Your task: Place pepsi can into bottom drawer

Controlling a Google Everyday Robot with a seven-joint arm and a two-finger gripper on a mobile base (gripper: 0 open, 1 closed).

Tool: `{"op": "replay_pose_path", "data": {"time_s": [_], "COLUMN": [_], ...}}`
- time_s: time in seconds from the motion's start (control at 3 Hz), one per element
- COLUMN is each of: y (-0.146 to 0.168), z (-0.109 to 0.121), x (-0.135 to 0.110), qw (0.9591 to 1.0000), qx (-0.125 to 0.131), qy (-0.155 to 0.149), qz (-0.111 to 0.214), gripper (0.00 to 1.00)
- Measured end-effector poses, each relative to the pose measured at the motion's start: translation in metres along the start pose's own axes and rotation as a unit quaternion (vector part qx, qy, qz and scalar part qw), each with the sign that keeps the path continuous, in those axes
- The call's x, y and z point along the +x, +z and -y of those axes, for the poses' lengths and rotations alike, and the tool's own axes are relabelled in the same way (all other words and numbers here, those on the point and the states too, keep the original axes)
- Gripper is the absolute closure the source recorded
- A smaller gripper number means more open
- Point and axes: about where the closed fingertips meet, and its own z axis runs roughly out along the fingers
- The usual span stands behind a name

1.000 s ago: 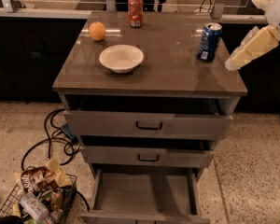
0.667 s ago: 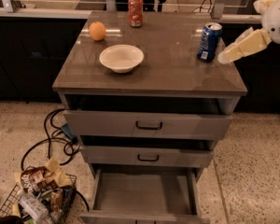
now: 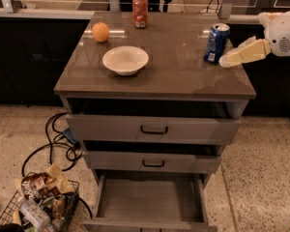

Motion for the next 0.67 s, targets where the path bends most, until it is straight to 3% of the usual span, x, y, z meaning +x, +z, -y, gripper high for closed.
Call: {"op": "replay_pose_path", "data": {"time_s": [0.33, 0.67], "y": [0.014, 0.034], "z": [0.008, 0.018], "x": [0.0, -0.006], "qw": [0.9991, 0.9955], "qx": [-0.009, -0.029], "qy": [0.006, 0.011], "qz": [0.04, 0.09], "gripper": [0.0, 0.0]}}
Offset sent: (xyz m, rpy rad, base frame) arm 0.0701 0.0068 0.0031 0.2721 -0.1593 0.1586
